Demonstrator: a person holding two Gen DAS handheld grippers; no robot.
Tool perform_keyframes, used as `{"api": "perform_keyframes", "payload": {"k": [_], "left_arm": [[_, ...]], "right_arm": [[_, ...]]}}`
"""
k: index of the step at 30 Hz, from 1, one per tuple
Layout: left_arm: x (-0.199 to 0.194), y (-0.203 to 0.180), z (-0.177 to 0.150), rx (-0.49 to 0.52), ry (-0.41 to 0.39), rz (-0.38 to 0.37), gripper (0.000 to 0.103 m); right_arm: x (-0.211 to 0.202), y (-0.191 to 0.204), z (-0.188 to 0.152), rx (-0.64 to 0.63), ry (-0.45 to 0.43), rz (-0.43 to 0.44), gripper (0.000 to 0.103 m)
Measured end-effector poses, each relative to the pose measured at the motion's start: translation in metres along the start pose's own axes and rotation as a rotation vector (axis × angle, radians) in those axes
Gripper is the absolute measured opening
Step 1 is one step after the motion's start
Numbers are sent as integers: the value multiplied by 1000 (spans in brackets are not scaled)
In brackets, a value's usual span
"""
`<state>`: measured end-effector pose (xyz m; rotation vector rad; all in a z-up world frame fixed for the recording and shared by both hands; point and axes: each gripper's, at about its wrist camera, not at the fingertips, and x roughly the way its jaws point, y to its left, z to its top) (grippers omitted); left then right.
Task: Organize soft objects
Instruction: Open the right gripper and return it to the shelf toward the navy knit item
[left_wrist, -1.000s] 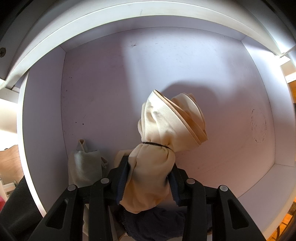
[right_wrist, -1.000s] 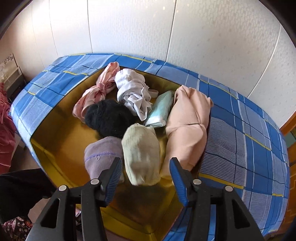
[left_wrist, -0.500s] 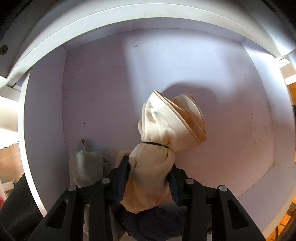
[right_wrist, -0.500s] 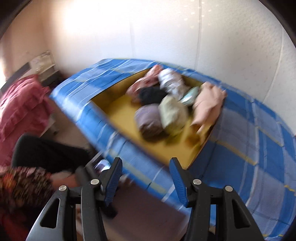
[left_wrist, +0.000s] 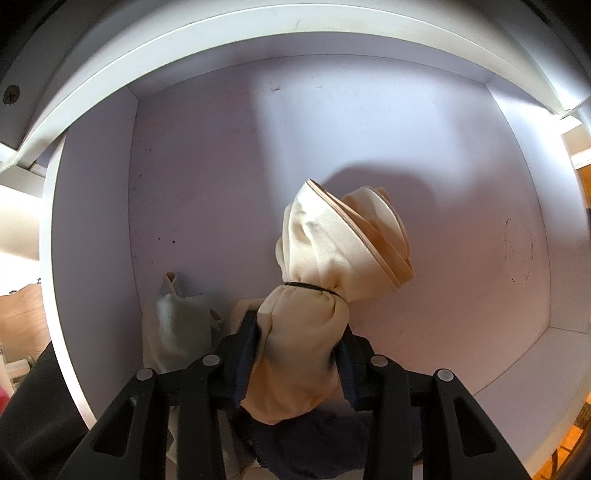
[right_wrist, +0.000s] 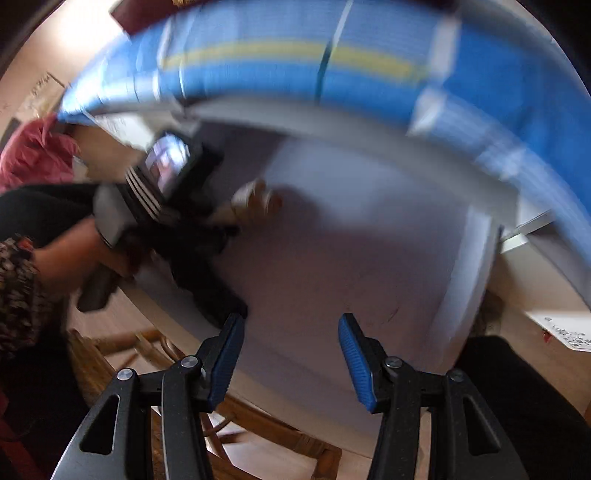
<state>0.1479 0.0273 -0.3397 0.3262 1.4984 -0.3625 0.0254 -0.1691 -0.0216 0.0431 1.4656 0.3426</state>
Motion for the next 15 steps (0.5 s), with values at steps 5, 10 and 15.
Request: {"api": "perform_keyframes", "payload": {"k": [5,10,15], "left_arm": [[-4,-1,1,-3,-10,-9,37],[-13,-1,1,-21,-30,-30,36],[-25,0,2,-32,-49,-35,36]], "right_arm": [[34,7,8,12,65,40,54],[76,14,7,-11,105,-21,54],[98,24,9,-51,122,41,54]]}}
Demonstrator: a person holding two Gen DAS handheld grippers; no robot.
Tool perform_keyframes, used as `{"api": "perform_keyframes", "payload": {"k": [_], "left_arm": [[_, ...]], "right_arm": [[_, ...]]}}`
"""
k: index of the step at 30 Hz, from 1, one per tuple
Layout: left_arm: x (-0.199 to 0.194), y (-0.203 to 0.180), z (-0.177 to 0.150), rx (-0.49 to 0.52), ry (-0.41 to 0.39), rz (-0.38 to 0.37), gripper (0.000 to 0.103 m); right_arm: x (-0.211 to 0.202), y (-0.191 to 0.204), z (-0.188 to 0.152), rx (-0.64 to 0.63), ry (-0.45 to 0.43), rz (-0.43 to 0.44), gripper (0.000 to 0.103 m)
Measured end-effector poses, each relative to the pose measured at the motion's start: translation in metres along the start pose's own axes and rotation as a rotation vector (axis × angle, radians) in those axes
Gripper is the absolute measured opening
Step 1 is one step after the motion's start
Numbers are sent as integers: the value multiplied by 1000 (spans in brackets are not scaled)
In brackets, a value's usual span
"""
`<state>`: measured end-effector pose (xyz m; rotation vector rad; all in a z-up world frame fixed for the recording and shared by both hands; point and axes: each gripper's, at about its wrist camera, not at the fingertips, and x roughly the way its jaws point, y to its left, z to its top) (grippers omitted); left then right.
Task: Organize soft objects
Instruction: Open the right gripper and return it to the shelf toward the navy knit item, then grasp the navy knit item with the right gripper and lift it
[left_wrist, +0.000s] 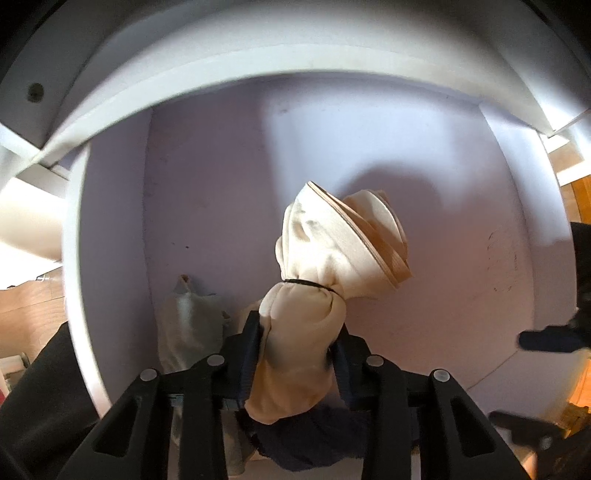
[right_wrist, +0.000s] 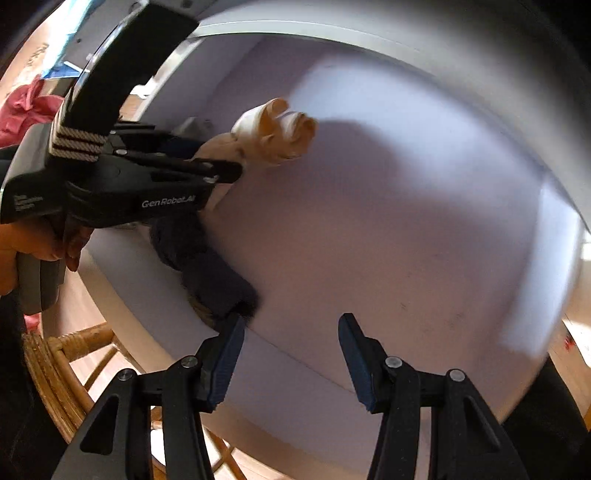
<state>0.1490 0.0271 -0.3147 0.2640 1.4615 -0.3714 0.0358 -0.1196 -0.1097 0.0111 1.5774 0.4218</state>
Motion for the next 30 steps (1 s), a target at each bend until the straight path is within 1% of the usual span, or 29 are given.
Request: {"api": "perform_keyframes", "payload": {"k": [4,7,9,13,17,18,19,20,22,24,25,27,30], "left_arm": [[-13,6,2,-8,-22,17,36],[-19,13,4,-30,-31,31,36],[-22,17,5,-56,-37,35,36],[-27,15,-1,-107,-50,21,36],[-31,16,-4,-130,-61,17,36],[-27,18,-13,-132,-61,17,36],[-28,22,-14,-132,-60,18,36],[-28,23,-16,-130,-59,19,36],[-28,22,-17,-128,-59,24,36],[-29,30,-11,-131,-59,17,36],[-22,26,-9,-130,-59,18,36],[-21,24,-9,-123,-57,21,36],[-20,21,-8,-116,-56,20,36]], "right_arm": [[10,16,4,-79,-9,29,54],[19,25,8,-109,-9,102,54],[26,30,10,-117,-12,115,54],[46,35,16,-127,17,124,54],[72,41,15,-137,79,154,54],[78,39,15,-121,86,182,50],[82,37,15,-94,89,198,43],[84,36,14,-80,90,192,38],[85,32,12,-69,92,206,30],[81,29,8,-75,79,164,29],[80,25,13,-65,74,147,28],[74,15,8,-33,67,99,28],[67,-9,-1,61,73,29,28]]}}
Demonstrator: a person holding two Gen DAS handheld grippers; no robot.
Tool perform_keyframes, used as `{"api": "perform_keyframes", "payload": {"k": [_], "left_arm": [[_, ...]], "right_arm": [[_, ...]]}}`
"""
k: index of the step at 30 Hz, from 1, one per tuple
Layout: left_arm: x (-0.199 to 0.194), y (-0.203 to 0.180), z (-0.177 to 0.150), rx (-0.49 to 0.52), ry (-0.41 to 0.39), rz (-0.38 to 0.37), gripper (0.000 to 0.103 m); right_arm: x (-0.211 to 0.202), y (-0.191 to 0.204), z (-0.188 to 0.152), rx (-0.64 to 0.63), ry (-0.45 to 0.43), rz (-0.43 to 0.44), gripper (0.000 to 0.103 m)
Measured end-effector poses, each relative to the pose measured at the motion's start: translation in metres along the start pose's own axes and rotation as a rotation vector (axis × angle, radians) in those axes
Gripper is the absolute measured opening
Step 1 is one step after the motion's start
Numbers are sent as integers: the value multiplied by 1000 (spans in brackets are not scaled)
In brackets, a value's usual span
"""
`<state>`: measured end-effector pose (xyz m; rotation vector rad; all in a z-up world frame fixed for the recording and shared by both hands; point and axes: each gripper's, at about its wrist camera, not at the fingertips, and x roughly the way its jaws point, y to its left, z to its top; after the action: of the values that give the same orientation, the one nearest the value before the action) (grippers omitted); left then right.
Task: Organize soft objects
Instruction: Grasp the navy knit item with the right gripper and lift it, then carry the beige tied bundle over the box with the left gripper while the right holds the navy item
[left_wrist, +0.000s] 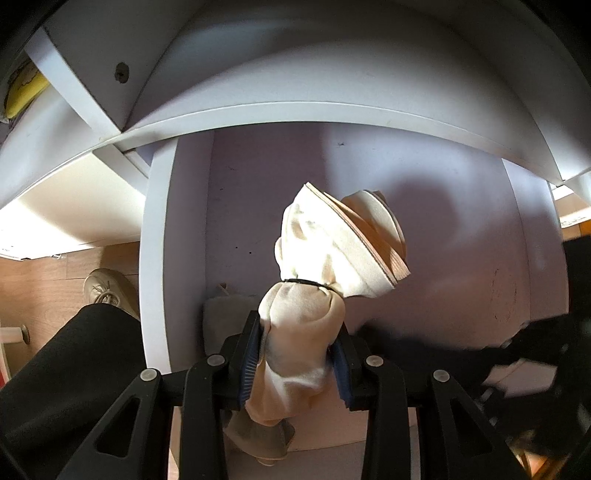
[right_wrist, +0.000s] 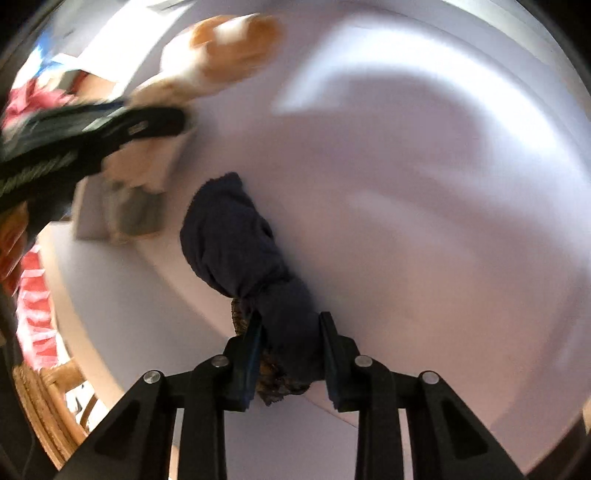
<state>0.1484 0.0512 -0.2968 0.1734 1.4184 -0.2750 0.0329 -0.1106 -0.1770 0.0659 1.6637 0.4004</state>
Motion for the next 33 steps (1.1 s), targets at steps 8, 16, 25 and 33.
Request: {"api": "perform_keyframes", "payload": {"k": [8,16,25,33], "left_arm": [[1,8,5,11,-4,2,36],[-8,9,0,28,1,8,36],[-3,-4,3,67,4,20,36],[-5,-37,-3,243,1,33,36]], "right_arm": [[-11,4,-13,-40,-56,-149,45],[26,25,-26,-217,-23,-259,44],[20,-24,-39,-11,13,-299,33],[21,-53,-45,128,18,-271,33]]}}
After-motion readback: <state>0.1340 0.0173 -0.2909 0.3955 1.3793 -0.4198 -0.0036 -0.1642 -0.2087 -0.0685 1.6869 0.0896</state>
